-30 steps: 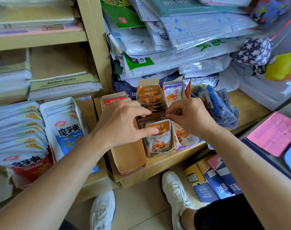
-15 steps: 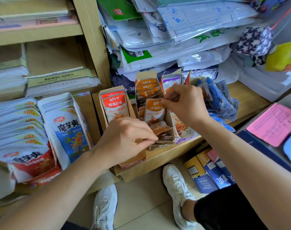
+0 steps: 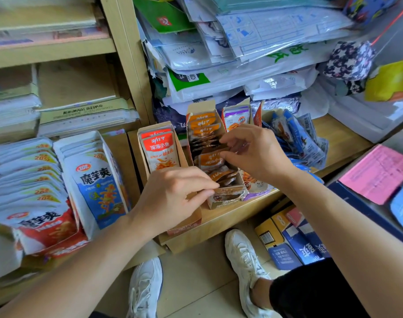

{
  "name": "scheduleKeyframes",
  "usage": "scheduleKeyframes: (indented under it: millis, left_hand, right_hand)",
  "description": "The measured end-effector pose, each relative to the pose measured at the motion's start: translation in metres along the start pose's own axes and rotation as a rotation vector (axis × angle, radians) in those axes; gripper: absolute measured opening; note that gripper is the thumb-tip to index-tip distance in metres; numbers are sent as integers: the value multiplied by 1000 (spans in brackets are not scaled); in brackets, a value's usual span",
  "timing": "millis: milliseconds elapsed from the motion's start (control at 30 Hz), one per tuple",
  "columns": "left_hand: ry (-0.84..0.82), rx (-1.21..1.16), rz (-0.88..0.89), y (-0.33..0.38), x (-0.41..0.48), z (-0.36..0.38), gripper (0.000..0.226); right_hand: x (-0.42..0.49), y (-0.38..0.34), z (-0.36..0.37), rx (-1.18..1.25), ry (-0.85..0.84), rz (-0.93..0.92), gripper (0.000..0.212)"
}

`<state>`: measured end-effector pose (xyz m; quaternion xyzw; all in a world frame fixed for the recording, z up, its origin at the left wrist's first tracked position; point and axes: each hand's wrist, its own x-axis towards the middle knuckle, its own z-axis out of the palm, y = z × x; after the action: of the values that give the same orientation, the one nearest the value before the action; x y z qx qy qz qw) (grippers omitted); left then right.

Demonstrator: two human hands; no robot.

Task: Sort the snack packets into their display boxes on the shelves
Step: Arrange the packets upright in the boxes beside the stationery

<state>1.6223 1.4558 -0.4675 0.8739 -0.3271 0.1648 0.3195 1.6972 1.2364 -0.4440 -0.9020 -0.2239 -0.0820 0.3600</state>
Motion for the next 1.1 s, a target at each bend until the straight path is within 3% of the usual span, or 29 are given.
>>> scheduleKeyframes:
  millis: [100,167,300,400,700,933,1100]
  left_hand:
    - [31,15,-8,0,-1,3,14]
    - [29,0,-34,0,-1,3,18]
    - [59,-61,-115,-4,5,-5,23]
    - [110,55,-141,-19,14,-10,16]
    - [-47,296,-253,-33,31,-6,26]
    - [-110,411,-260,-22,47,4,14]
    - [30,419,-277,-29,53,0,8]
  right_hand:
    - [-7,-5,-12,114,-163,46,19]
    - [-16,-3,-18,124,-278,35,28]
    - [-29,-1,-17,62,-344,-4,48]
    - [-31,-1,-20,16,-365,-3,48]
    - [-38,-1,-25,2,-367,-48,40]
    - [-39,-2,-26,-11,-398,-37,41]
    - [-41,0,-27,-33,-415,26,38]
